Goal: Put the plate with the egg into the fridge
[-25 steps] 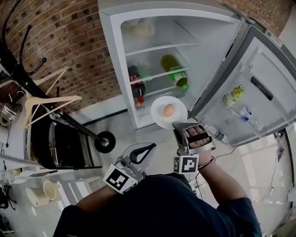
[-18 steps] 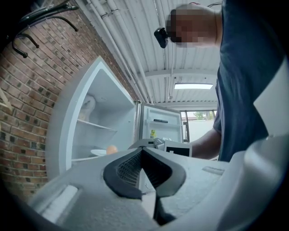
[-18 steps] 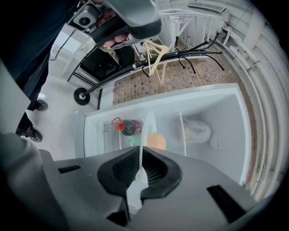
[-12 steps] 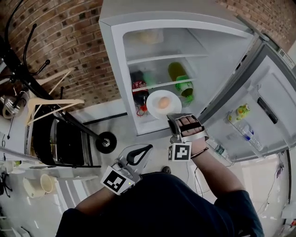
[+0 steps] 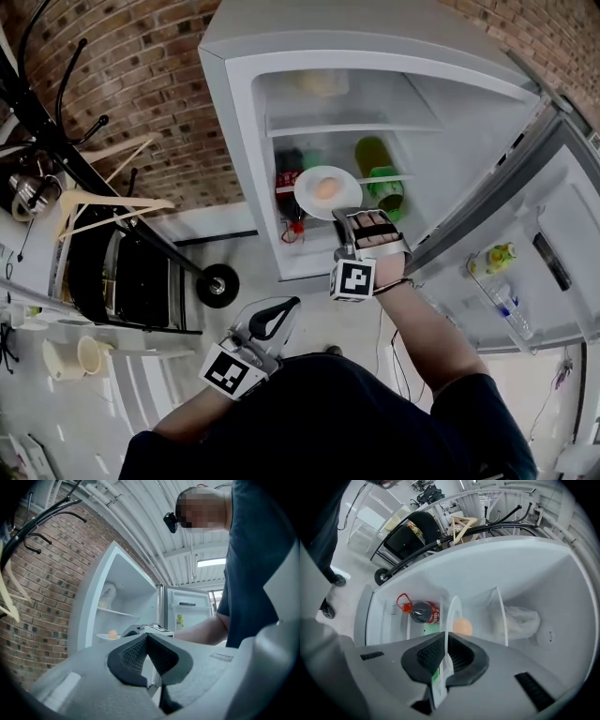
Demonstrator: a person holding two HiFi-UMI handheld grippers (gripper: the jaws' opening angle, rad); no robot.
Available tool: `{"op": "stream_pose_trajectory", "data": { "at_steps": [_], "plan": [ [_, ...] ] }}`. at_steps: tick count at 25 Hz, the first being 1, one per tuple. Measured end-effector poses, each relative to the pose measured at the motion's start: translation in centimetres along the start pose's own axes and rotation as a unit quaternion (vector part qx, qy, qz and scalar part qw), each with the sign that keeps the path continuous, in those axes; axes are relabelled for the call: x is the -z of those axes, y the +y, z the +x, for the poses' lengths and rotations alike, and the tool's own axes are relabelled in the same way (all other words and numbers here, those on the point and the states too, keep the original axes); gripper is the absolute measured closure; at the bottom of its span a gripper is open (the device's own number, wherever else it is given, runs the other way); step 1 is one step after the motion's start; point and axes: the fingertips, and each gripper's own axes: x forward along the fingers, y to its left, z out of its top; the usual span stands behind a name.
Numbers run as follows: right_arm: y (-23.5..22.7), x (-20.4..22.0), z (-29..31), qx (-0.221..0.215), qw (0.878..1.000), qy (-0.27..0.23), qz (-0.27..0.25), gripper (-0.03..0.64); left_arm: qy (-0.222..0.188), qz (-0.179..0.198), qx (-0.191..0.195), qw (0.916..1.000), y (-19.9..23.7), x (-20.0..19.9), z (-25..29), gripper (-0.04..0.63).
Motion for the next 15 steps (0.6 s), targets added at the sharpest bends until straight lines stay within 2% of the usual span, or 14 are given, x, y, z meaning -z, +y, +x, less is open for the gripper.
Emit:
{"op": "stream_pose_trajectory", "data": {
  "at_steps": [15],
  "plan": [
    [0.4, -1.3, 7.6, -0.045, 0.998, -0.003, -0.048, 0.598, 0.007, -0.007, -0.041, 0.9991, 2.5, 0.5, -1.3, 0.597]
  ]
}}
